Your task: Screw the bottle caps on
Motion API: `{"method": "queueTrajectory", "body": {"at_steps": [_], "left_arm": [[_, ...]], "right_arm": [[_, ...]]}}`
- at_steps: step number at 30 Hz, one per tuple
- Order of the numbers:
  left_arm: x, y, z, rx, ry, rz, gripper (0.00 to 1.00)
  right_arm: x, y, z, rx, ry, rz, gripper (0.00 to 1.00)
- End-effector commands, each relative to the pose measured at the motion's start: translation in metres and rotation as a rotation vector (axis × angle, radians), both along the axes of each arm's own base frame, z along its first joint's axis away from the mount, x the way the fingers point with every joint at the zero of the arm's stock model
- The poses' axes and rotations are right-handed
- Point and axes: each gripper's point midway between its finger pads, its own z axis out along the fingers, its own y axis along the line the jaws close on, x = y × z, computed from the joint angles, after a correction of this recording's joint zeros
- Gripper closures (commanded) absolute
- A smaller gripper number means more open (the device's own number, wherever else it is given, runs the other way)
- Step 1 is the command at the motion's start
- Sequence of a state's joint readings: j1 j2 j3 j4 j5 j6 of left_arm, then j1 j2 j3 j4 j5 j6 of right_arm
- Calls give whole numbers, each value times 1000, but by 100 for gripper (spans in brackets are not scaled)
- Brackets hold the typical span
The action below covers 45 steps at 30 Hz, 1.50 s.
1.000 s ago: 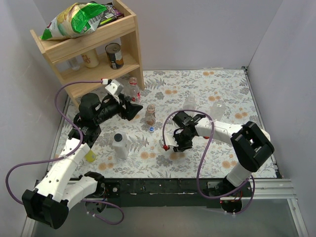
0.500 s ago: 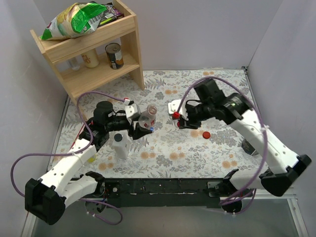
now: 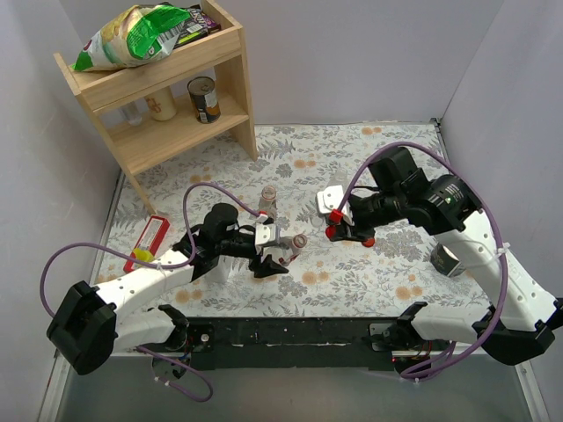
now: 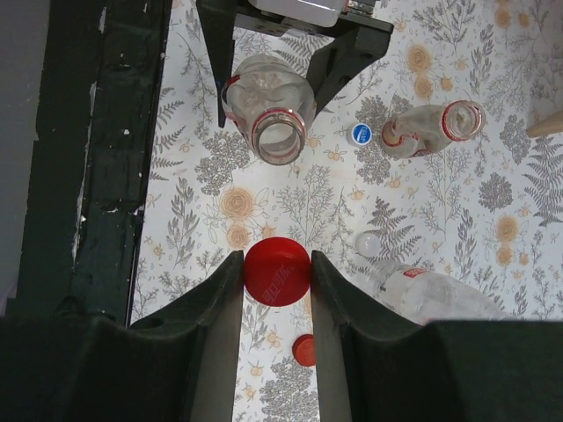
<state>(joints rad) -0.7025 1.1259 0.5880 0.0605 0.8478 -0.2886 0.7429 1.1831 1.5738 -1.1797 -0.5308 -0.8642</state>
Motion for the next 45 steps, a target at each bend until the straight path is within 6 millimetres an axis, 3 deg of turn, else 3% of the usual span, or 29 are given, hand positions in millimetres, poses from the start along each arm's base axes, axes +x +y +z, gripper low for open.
{"method": "queueTrajectory", "body": {"at_steps": [1, 13, 19, 45], "left_arm": [[3, -8, 16, -56, -93, -22, 100], [-2, -18, 26, -65, -98, -33, 100], [-2, -18, 31, -75, -114, -32, 100], [-2, -15, 33, -88, -149, -29, 100]], "right_arm": [[-9, 10, 6, 28, 2, 64, 74], [-18, 47, 0, 39, -29, 184, 72], [-24, 56, -7, 23, -38, 210, 72], [-6, 52, -26, -52, -102, 151, 73]]}}
